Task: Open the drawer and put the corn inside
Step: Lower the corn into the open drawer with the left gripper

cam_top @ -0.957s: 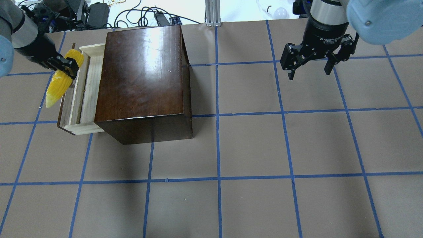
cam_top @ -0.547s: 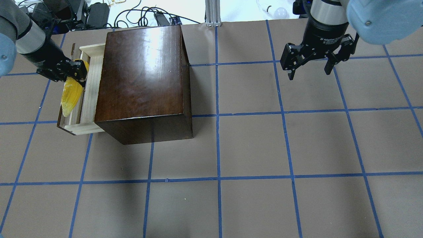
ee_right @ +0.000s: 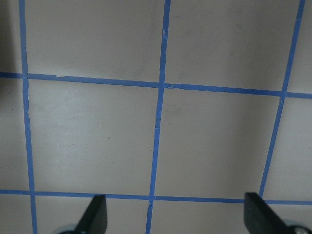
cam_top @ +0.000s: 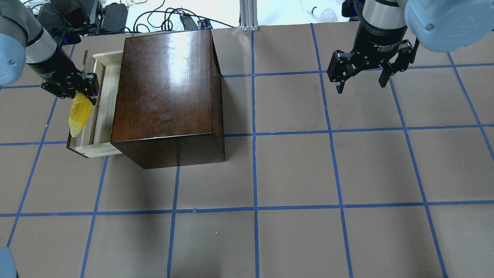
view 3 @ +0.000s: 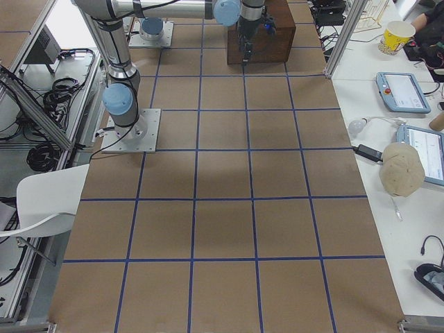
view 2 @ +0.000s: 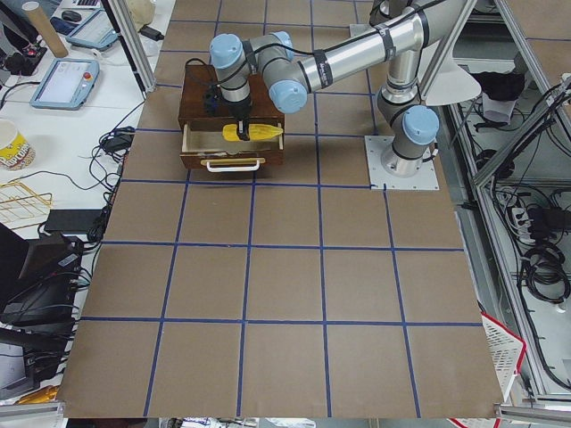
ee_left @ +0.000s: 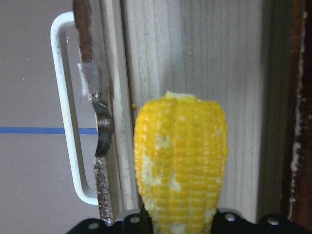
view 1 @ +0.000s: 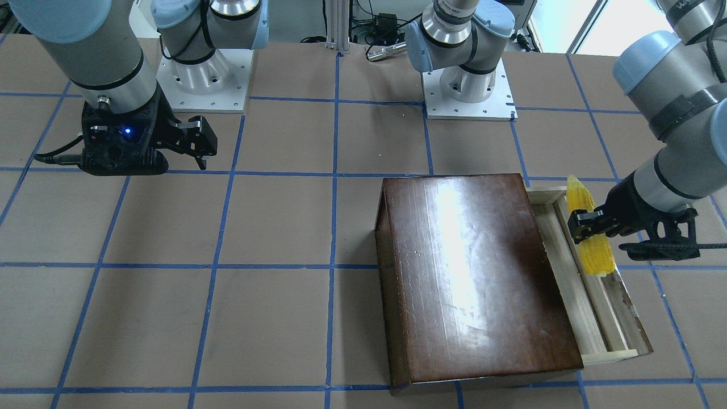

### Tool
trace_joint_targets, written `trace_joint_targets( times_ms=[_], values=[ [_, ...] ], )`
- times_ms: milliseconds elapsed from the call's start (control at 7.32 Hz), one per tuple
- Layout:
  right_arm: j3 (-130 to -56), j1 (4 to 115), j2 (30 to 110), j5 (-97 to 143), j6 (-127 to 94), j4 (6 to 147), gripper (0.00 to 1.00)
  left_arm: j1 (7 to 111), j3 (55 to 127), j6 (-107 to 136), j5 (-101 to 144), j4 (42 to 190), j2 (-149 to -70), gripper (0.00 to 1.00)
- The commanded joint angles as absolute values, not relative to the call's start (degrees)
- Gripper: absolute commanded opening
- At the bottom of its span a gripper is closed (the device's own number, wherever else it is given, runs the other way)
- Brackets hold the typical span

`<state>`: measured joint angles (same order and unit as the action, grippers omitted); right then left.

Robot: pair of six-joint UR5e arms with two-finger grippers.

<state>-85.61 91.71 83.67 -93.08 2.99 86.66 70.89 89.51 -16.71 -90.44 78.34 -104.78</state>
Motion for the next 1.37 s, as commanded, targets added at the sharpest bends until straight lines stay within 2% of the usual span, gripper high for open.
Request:
trace_joint_targets(
  times_ms=[0,273,410,547,683,1230],
  values=[
    [-85.6,91.7,83.7,-93.1,3.0,86.7,1.00,70.9,83.4,-16.5,-89.8,78.5,-107.7,0.00],
    [-85.6,91.8,83.7,-93.1,3.0,86.7,1.00,70.9,83.0,-16.0,-89.2,78.5,-108.5,0.00],
    [-85.6,91.7,83.7,-93.1,3.0,86.7,1.00,71.0,83.1,-15.6,-89.2,78.5,-108.5,0.17],
    [-85.6,91.7,83.7,-93.1,3.0,86.7,1.00,71.0,83.1,-15.6,-88.9,78.5,-108.7,0.23],
    [-85.6,91.7,83.7,-93.1,3.0,86.7,1.00,70.9,83.2,-15.5,-88.9,78.5,-108.8,0.99],
    [-85.6,91.8,83.7,-93.1,3.0,86.7,1.00,70.9,83.1,-15.4,-89.0,78.9,-108.3,1.00]
  ],
)
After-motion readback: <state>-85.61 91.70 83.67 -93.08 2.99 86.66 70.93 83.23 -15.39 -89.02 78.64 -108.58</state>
